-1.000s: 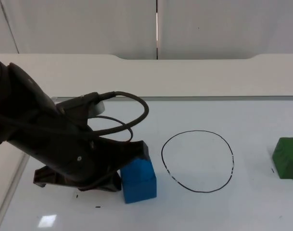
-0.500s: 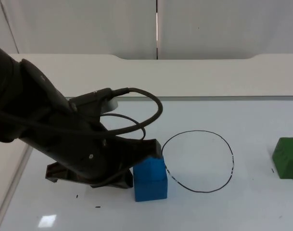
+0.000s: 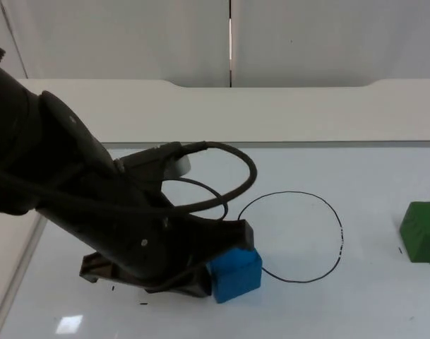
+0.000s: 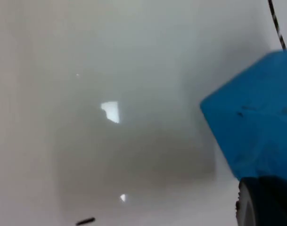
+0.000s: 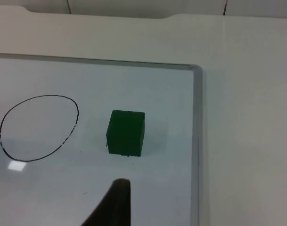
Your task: Push the two cubes into the marked area.
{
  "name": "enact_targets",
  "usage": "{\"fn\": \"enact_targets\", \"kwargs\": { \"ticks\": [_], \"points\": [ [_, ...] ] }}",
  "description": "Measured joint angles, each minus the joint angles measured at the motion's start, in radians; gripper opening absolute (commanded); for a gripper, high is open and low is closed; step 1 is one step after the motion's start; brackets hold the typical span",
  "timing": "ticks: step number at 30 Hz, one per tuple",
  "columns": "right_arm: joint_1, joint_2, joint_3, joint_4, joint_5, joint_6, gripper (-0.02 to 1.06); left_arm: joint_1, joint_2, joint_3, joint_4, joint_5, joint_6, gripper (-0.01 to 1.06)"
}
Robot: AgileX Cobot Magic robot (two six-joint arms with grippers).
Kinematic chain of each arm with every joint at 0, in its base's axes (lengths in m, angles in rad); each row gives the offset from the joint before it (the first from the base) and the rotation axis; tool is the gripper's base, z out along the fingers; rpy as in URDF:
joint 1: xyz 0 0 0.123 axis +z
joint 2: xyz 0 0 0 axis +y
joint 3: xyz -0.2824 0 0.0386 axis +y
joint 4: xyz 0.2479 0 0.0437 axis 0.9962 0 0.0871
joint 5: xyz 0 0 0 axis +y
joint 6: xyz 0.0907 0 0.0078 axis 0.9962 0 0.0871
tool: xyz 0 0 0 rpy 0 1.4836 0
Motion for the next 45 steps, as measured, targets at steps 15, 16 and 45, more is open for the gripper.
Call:
{"fn": "enact_targets", "kwargs": {
  "ticks": [15, 16, 45],
  "points": [
    [0.0, 0.0, 0.0, 0.0, 0.0, 0.0, 1.05, 0.0, 0.0, 0.0, -0.02, 0.05, -0.019, 0.0],
    [0.0, 0.0, 0.0, 0.0, 0.0, 0.0, 1.05, 0.0, 0.0, 0.0, -0.02, 0.05, -0.019, 0.0],
    [0.0, 0.0, 0.0, 0.0, 0.0, 0.0, 1.05, -0.024, 0.0, 0.0, -0.085, 0.043, 0.007, 0.0]
  ]
}}
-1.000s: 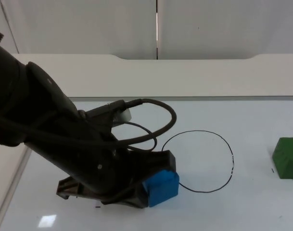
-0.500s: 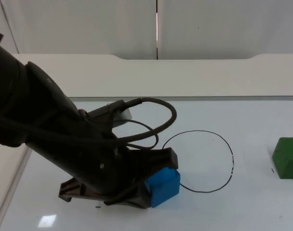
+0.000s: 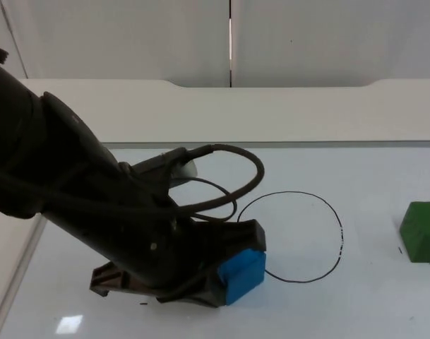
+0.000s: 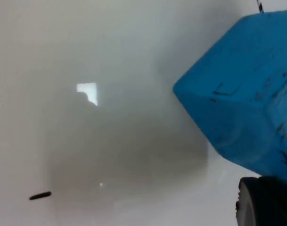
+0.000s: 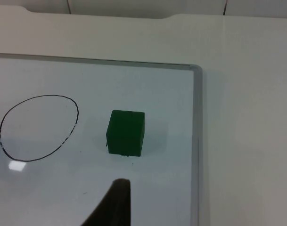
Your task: Push the two cubes into the marked area.
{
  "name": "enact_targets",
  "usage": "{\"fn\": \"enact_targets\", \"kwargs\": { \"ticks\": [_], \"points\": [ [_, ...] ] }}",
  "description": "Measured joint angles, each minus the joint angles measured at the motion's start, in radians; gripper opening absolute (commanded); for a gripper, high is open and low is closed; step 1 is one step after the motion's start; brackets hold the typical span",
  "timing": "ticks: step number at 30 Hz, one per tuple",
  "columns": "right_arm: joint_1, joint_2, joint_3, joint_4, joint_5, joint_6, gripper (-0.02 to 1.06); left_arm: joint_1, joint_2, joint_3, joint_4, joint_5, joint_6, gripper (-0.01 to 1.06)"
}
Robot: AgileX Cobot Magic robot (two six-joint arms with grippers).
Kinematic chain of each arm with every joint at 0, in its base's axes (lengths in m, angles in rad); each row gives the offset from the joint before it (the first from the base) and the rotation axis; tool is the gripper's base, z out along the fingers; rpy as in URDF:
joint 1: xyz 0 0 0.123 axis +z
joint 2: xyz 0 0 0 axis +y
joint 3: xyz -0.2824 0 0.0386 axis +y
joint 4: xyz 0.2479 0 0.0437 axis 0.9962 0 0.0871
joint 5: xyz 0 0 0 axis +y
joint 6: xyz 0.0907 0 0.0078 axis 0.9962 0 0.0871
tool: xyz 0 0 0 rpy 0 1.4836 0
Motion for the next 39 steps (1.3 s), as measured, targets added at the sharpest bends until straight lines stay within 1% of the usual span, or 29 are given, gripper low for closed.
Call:
{"fn": "enact_targets", "kwargs": {
  "ticks": [7, 9, 15, 26, 31, 36, 39],
  "points": [
    [0.0, 0.0, 0.0, 0.0, 0.0, 0.0, 1.05, -0.011, 0.053, -0.039, -0.025, -0.007, 0.02, 0.0],
    [0.0, 0.0, 0.0, 0.0, 0.0, 0.0, 1.05, -0.011, 0.056, -0.062, -0.025, -0.005, 0.036, 0.0],
    [0.0, 0.0, 0.0, 0.0, 0.0, 0.0, 1.05, -0.011, 0.056, -0.078, -0.023, -0.007, 0.045, 0.0],
    [0.0, 0.0, 0.0, 0.0, 0.0, 0.0, 1.05, -0.011, 0.056, -0.078, 0.073, -0.013, 0.047, 0.0],
    [0.0, 0.0, 0.0, 0.0, 0.0, 0.0, 1.05, -0.011, 0.056, -0.078, 0.091, -0.053, 0.047, 0.0],
    [0.0, 0.0, 0.0, 0.0, 0.0, 0.0, 1.05, 0.038, 0.056, -0.078, 0.093, -0.071, 0.047, 0.0],
    [0.0, 0.0, 0.0, 0.0, 0.0, 0.0, 1.05, 0.05, 0.056, -0.078, 0.093, -0.085, 0.047, 0.0]
  ]
}}
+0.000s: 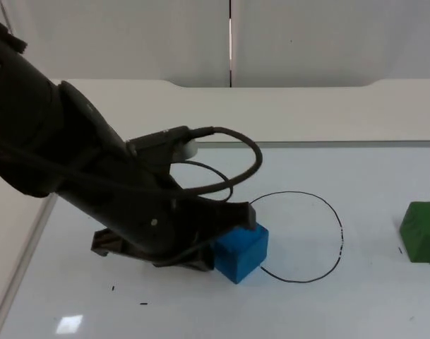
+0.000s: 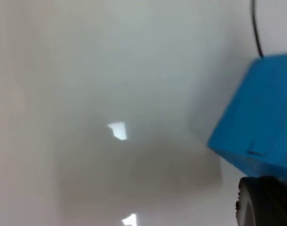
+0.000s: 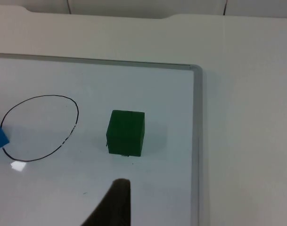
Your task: Push the two cubes into the marked area.
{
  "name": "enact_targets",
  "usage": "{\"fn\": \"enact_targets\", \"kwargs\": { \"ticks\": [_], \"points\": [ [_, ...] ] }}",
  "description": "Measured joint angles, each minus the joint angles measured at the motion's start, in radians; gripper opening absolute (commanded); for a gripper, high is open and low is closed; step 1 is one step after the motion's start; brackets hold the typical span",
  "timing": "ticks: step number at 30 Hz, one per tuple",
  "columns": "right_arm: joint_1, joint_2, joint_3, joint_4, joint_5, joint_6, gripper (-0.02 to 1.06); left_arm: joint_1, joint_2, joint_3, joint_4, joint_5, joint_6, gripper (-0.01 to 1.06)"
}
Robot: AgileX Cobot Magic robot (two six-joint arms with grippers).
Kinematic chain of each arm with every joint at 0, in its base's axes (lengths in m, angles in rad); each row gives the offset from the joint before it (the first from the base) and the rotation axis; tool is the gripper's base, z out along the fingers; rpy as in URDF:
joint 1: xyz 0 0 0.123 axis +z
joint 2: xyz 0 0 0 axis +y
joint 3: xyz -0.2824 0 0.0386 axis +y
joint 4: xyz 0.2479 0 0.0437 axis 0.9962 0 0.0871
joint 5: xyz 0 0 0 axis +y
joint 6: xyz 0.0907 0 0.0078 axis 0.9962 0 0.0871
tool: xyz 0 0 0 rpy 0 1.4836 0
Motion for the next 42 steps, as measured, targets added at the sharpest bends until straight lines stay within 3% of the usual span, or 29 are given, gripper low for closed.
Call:
{"fn": "enact_targets", "kwargs": {
  "ticks": [15, 22, 42],
  "points": [
    [0.0, 0.0, 0.0, 0.0, 0.0, 0.0, 1.05, 0.002, 0.0, -0.012, -0.002, -0.033, 0.0, 0.0],
    [0.0, 0.0, 0.0, 0.0, 0.0, 0.0, 1.05, -0.013, 0.033, -0.078, -0.004, -0.019, 0.0, 0.0],
    [0.0, 0.0, 0.0, 0.0, 0.0, 0.0, 1.05, -0.023, 0.076, -0.08, -0.044, 0.02, 0.002, 0.0]
  ]
}}
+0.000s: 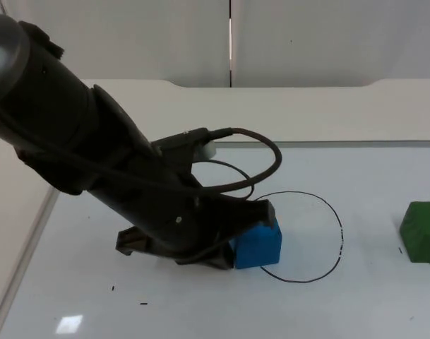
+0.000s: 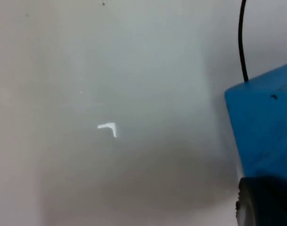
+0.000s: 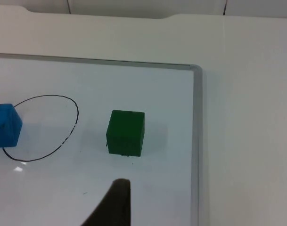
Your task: Push the two cubes into the marked area.
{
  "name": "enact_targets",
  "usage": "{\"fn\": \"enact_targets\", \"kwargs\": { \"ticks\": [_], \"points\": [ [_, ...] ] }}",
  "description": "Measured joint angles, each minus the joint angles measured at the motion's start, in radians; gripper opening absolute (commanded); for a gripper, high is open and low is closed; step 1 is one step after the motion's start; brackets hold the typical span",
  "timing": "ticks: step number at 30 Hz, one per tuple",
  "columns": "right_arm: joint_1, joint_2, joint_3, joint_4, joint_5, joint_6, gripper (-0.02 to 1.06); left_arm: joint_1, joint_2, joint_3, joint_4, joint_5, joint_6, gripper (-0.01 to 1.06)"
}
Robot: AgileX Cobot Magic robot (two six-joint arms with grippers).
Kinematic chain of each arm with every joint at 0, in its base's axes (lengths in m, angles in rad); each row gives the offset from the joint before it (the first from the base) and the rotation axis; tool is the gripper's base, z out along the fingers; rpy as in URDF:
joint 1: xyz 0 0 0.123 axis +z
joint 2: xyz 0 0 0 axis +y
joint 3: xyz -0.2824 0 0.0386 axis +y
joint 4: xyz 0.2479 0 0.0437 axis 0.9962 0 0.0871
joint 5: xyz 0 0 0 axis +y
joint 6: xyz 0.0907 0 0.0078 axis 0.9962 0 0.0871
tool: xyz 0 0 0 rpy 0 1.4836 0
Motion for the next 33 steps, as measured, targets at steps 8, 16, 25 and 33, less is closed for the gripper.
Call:
{"fn": "enact_targets", "kwargs": {
  "ticks": [8, 16, 25, 33],
  "points": [
    [0.0, 0.0, 0.0, 0.0, 0.0, 0.0, 1.05, -0.032, 0.0, 0.0, -0.021, 0.0, 0.002, 0.0],
    [0.0, 0.0, 0.0, 0.0, 0.0, 0.0, 1.05, -0.032, 0.002, -0.029, -0.023, -0.014, 0.002, 0.0],
    [0.0, 0.0, 0.0, 0.0, 0.0, 0.0, 1.05, -0.032, 0.002, -0.081, -0.02, 0.012, 0.002, 0.0],
    [0.0, 0.0, 0.0, 0.0, 0.0, 0.0, 1.05, -0.032, 0.002, -0.081, 0.009, 0.0, 0.002, 0.0]
  ]
}}
